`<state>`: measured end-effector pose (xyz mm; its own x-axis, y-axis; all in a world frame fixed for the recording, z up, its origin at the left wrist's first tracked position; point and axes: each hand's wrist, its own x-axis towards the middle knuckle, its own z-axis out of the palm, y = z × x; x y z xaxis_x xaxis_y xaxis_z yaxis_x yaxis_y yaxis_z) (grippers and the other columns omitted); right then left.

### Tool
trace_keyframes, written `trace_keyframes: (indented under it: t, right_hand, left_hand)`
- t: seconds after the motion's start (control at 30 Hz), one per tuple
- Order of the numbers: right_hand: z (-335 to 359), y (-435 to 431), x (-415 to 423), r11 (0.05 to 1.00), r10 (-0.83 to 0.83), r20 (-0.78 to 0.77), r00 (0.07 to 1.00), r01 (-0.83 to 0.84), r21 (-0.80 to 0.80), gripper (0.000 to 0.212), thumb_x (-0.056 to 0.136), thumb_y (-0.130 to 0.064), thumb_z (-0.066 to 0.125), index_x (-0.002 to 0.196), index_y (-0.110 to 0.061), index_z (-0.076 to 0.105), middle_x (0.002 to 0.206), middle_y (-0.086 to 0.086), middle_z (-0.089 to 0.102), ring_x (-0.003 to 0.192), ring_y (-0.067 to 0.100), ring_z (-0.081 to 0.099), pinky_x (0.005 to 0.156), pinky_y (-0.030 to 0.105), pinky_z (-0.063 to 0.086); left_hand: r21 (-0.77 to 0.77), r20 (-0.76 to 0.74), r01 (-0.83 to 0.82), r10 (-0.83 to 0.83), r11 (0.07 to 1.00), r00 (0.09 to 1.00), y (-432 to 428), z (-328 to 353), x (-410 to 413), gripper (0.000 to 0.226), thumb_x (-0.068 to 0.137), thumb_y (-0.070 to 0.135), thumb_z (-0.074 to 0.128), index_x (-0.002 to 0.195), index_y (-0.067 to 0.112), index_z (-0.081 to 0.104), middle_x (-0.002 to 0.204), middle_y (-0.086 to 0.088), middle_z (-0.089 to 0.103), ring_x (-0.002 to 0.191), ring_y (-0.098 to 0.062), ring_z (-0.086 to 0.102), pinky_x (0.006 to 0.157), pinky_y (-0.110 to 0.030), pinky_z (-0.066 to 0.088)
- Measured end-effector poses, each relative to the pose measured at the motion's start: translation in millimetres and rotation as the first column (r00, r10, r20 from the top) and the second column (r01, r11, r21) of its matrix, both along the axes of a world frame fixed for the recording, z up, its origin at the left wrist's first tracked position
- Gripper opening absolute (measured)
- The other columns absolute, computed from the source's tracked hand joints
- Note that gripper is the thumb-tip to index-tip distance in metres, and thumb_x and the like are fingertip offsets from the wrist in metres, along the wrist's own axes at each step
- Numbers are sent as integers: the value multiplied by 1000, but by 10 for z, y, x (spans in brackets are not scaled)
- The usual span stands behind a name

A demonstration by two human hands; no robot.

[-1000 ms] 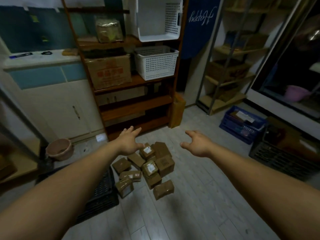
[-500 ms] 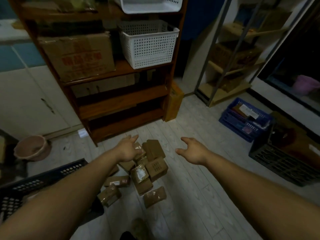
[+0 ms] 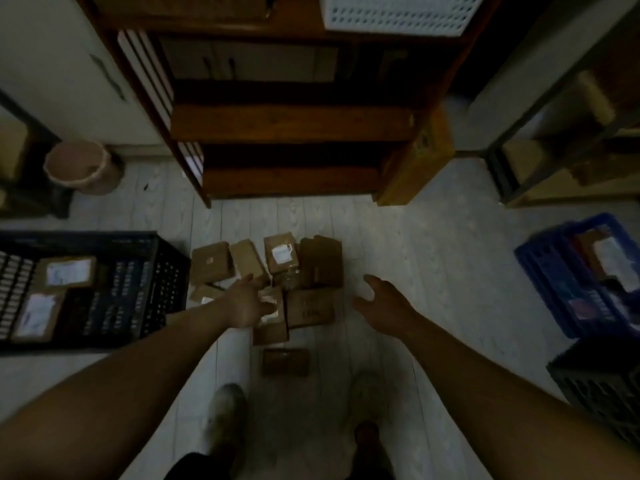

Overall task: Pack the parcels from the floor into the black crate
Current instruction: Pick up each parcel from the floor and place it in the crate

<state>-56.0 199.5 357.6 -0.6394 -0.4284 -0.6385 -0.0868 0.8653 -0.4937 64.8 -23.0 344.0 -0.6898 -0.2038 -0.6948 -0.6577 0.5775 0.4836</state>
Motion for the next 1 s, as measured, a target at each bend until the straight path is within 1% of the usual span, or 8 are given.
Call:
trace_keyframes:
  t: [0.13, 0.27, 0.4, 0.5, 0.6, 0.77, 0.9, 1.0]
  right_hand:
    - [-795, 145, -447, 996, 80, 85, 993, -84, 38, 63, 94, -38, 52, 146, -14, 26, 142, 11, 44, 113, 24, 53, 83, 27, 44]
    - [-1634, 240, -722, 994, 86, 145, 986, -95, 55, 68, 92, -37, 55, 148, -17, 22, 148, 9, 36, 128, 25, 43, 85, 24, 34]
    - [-2535, 120, -795, 993, 109, 150, 983, -115, 35, 72, 91, -31, 58, 149, -17, 18, 146, 14, 37, 127, 30, 44, 92, 32, 39]
    - [-3214, -22, -729, 995, 97, 141, 985, -95, -18, 70, 88, -23, 63, 146, -14, 25, 140, 15, 45, 122, 32, 49, 94, 32, 42]
    - [-3850, -166, -658, 995, 103, 139, 985, -103, -6, 75, 86, -24, 65, 146, -12, 22, 138, 17, 47, 120, 34, 51, 97, 41, 45]
    - [-4600, -321, -608, 998, 34, 181, 983, -43, 42, 87, 92, -27, 56, 151, -15, -7, 149, 19, 30, 130, 36, 40, 104, 46, 40]
    - [-4934, -345, -587, 996, -52, 200, 978, 36, 84, 87, 93, -29, 53, 150, -18, -11, 150, 19, 29, 130, 36, 40, 106, 45, 38]
    - [-5034, -325, -575, 993, -107, 225, 968, 93, 72, 87, 92, -23, 53, 150, -18, -12, 148, 18, 34, 127, 35, 45, 103, 44, 41]
  left_hand:
    - [-124, 75, -97, 106, 988, 991, 291, -727, -166, 71, 88, 30, 61, 147, 13, 24, 153, -13, 23, 140, -31, 24, 113, -36, 23]
    - [-130, 138, 33, -15, 991, 990, 479, -1535, -359, 83, 89, 40, 56, 149, 12, 6, 157, -14, 8, 144, -32, 7, 116, -38, 12]
    - [-182, 127, 47, -24, 982, 992, 530, -2387, -529, 91, 85, 39, 62, 149, 21, 1, 157, -13, 4, 144, -34, 0, 116, -42, 9]
    - [-236, 42, -4, 15, 972, 999, 494, -3053, -612, 88, 84, 32, 63, 149, 24, 5, 158, -12, 5, 144, -32, 5, 117, -44, 15]
    - [-297, -22, -45, 40, 954, 999, 446, -3629, -679, 76, 88, 31, 57, 149, 23, 12, 158, -8, 6, 145, -29, 7, 116, -45, 19]
    - [-443, 106, 155, -121, 883, 987, 392, -4294, -714, 79, 88, 49, 50, 149, 24, 6, 159, -5, 0, 145, -26, -9, 113, -54, -3]
    - [-501, 206, 225, -138, 836, 969, 308, -4629, -753, 84, 84, 54, 51, 149, 23, 8, 159, -4, 5, 144, -31, -9, 109, -63, -4]
    - [-550, 160, 202, -135, 811, 978, 329, -4743, -772, 76, 83, 49, 53, 145, 23, 20, 157, -4, 16, 144, -33, -7, 108, -64, -6]
